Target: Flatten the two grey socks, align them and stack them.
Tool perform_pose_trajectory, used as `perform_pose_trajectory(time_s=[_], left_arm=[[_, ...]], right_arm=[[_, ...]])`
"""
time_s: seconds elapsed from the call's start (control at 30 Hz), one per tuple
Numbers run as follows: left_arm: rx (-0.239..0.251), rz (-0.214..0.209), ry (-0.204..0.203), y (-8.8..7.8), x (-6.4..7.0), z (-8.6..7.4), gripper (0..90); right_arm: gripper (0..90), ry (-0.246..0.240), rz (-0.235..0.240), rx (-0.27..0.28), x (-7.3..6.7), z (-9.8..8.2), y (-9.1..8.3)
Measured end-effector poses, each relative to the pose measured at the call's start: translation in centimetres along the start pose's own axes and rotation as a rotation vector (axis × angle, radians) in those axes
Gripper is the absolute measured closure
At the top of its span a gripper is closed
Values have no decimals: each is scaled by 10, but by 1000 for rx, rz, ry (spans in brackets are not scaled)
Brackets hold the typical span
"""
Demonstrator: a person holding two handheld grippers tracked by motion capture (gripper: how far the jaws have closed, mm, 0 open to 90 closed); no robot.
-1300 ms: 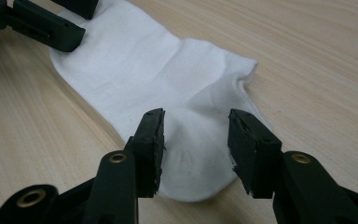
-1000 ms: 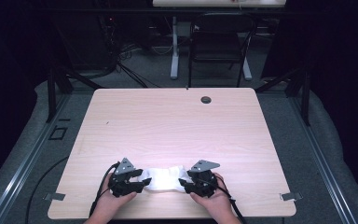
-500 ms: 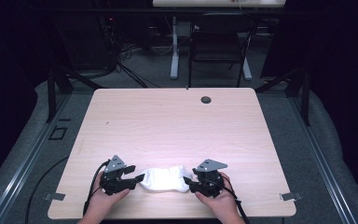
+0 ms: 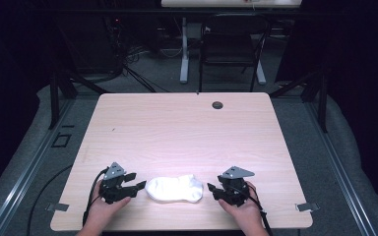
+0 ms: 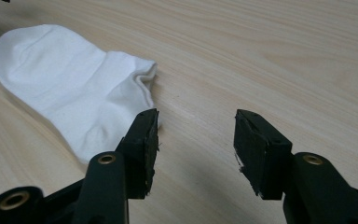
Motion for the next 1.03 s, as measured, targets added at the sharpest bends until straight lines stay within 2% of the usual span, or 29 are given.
perform_pose_trajectory(time_s=[0.1, 0.37, 0.63, 1.03], left_arm=[[2, 8, -18, 2, -3, -2, 445], [-6, 30, -9, 5, -7, -4, 445], [-8, 38, 0, 6, -9, -4, 435], [-6, 47, -18, 8, -11, -3, 429]], right_arm=[[499, 9, -11, 1, 3, -3, 2], [498, 28, -15, -9, 7, -7, 6], [499, 22, -17, -14, 6, -8, 10], [498, 13, -14, -25, 7, -8, 11]])
Point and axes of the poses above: each handheld gripper's, and its own axes: y roughly forward along the jaws, z roughly out of its top, x roughly to its right, the point moved 1 cm from there along y, roughly forward along the jaws, and after that the axes turned 11 degrees about x, right-handed, at the moved point
